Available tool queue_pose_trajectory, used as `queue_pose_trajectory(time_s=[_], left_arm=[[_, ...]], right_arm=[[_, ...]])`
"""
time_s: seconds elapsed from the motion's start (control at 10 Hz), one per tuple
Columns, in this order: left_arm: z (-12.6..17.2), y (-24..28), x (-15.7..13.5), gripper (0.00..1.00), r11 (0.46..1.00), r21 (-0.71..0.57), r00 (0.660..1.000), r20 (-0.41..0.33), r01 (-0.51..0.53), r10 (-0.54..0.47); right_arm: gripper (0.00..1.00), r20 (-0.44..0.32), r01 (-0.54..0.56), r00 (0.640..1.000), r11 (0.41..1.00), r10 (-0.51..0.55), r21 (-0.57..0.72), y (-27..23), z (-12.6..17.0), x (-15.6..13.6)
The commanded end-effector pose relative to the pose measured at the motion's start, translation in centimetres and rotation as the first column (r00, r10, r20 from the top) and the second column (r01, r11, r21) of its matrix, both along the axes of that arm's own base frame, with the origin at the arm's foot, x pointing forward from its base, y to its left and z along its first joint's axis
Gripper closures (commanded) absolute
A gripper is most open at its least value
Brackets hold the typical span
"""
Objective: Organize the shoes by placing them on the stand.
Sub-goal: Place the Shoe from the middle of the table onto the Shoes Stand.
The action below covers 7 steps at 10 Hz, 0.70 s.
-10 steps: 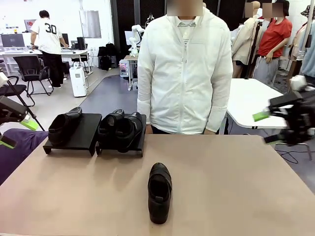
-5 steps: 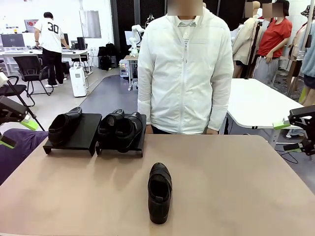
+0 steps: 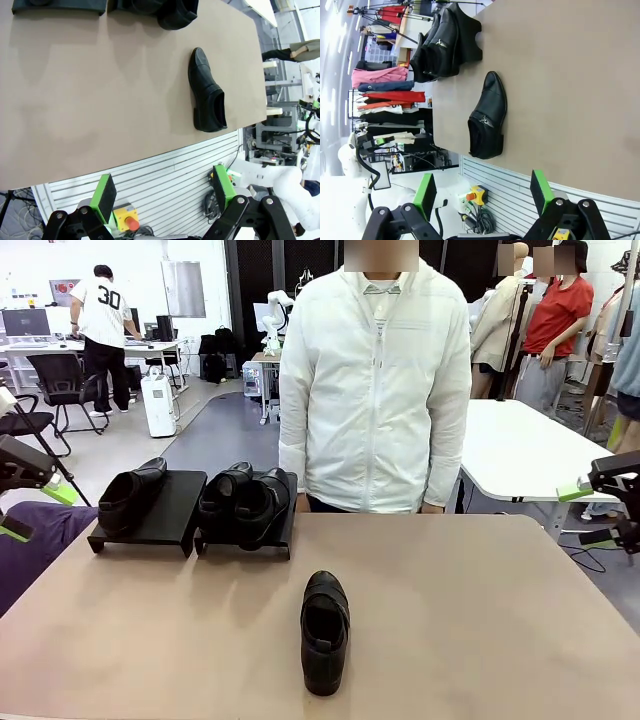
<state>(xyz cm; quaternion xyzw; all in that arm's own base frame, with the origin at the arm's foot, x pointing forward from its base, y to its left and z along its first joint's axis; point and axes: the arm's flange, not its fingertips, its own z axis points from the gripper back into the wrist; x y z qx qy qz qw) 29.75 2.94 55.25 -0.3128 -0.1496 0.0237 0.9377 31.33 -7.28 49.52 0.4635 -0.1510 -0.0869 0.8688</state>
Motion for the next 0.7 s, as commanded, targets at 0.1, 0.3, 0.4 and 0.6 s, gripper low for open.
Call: queue_pose_trajectory(time_s=[0.1, 0.3, 0.4, 0.6], left_arm=[[0.05, 0.04, 0.02, 0.00, 1.000, -0.002, 1.000, 0.002, -0.002, 0.002], [0.05, 0.04, 0.02, 0.00, 1.000, -0.002, 1.000, 0.002, -0.002, 0.002], [0.05, 0.04, 0.02, 0.00, 1.000, -0.002, 1.000, 0.002, -0.002, 0.002], [0.00, 0.00, 0.00, 0.00, 1.000, 0.000, 1.000, 0.000, 0.000, 0.000]], right_arm=[[0.00, -0.002, 0.009, 1.000, 1.000, -0.008, 0.024, 0.11, 0.47, 0.11], [0.00, -0.002, 0.009, 1.000, 1.000, -0.008, 0.024, 0.11, 0.47, 0.11], [0.00, -0.002, 0.009, 1.000, 1.000, -0.008, 0.024, 0.11, 0.47, 0.11], [0.00, -0.002, 0.009, 1.000, 1.000, -0.008, 0.024, 0.11, 0.47, 0.11]])
